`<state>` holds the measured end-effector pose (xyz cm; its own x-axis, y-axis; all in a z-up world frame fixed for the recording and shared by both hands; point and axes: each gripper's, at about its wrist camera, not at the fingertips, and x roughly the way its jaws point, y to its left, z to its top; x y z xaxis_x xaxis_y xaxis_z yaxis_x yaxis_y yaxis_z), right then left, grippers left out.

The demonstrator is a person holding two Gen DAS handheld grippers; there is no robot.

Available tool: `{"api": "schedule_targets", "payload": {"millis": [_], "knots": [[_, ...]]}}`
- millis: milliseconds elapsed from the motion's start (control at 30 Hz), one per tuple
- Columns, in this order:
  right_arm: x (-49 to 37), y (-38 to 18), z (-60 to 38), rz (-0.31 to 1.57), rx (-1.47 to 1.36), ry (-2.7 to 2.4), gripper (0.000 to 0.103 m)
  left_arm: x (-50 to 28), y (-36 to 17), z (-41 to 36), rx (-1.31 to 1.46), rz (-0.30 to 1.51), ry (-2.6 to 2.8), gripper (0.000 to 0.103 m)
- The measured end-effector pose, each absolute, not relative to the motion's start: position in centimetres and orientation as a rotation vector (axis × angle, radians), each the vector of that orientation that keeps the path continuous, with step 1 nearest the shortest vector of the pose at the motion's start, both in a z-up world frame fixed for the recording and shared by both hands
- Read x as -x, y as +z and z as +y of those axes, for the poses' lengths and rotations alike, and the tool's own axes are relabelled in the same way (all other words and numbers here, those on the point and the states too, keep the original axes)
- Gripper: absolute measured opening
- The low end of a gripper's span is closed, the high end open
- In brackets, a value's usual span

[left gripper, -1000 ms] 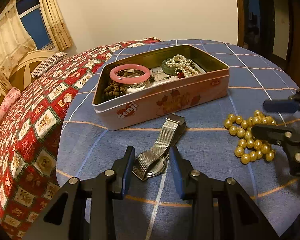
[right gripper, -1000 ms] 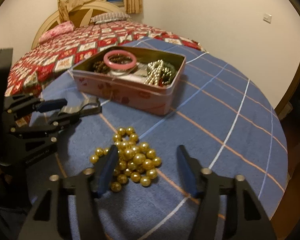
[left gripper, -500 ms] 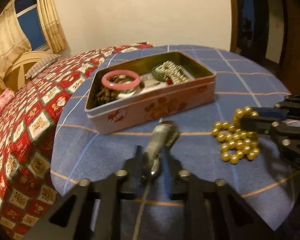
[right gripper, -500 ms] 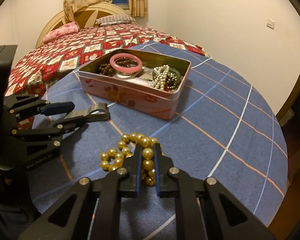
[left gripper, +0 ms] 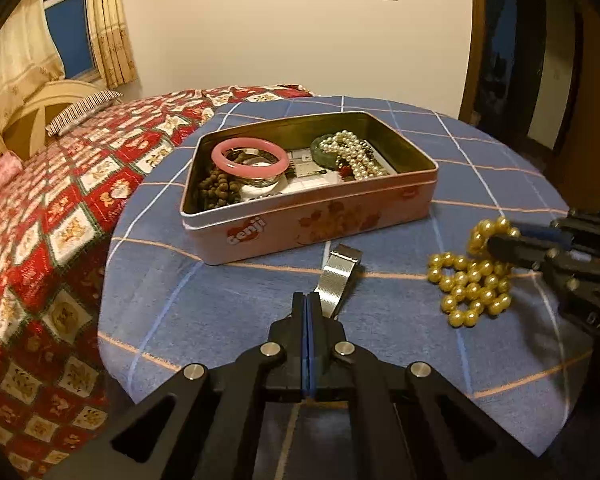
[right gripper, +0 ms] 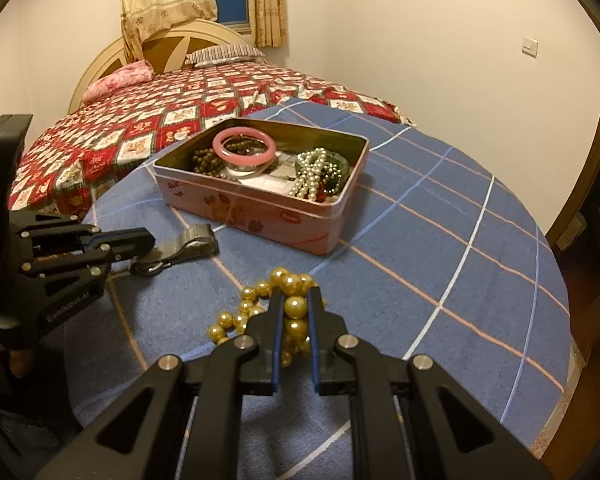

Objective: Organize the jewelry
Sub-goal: 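Grasp the gold bead strand with the right gripper while the left grasps the silver mesh watch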

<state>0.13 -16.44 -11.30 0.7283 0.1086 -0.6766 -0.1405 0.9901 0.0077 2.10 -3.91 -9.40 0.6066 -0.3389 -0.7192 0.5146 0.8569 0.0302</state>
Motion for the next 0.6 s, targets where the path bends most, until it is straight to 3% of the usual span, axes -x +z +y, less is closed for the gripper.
{"api": "schedule_targets", "payload": {"millis": [100, 133, 167, 200, 233, 500, 600], "knots": [[-0.1, -11.3, -16.4, 0.742, 0.046, 0.138, 0.013, -2.6, -9.5, -4.3, -0.227, 0.796, -0.509, 0.002], [-0.1, -11.3, -16.5, 0.742, 0.045, 0.138, 0.013, -2.7, -9.6, -4.4, -0.227, 0.798, -0.509, 0.012], [-0.1, -11.3, -16.4, 0.741, 0.046, 0.138, 0.013, -2.8, -9.6, -4.4, -0.224, 0.798, -0.500, 0.023], [-0.1, -11.3, -16.5, 0.741, 0.044, 0.137, 0.013, -2.8, -9.6, -4.4, -0.220, 0.792, -0.494, 0.054], [-0.1, -11.4, -16.5, 0.743, 0.042, 0.137, 0.013, -2.7, -9.5, -4.4, -0.217, 0.779, -0.489, 0.072], [-0.4, -11.7, -16.6, 0.752, 0.034, 0.138, 0.013, -3.8, -10.1, -5.7, -0.285, 0.799, -0.493, 0.072], [-0.6, -11.8, -16.8, 0.756, 0.031, 0.139, 0.013, -4.5, -10.3, -6.3, -0.303, 0.806, -0.495, 0.066]]}}
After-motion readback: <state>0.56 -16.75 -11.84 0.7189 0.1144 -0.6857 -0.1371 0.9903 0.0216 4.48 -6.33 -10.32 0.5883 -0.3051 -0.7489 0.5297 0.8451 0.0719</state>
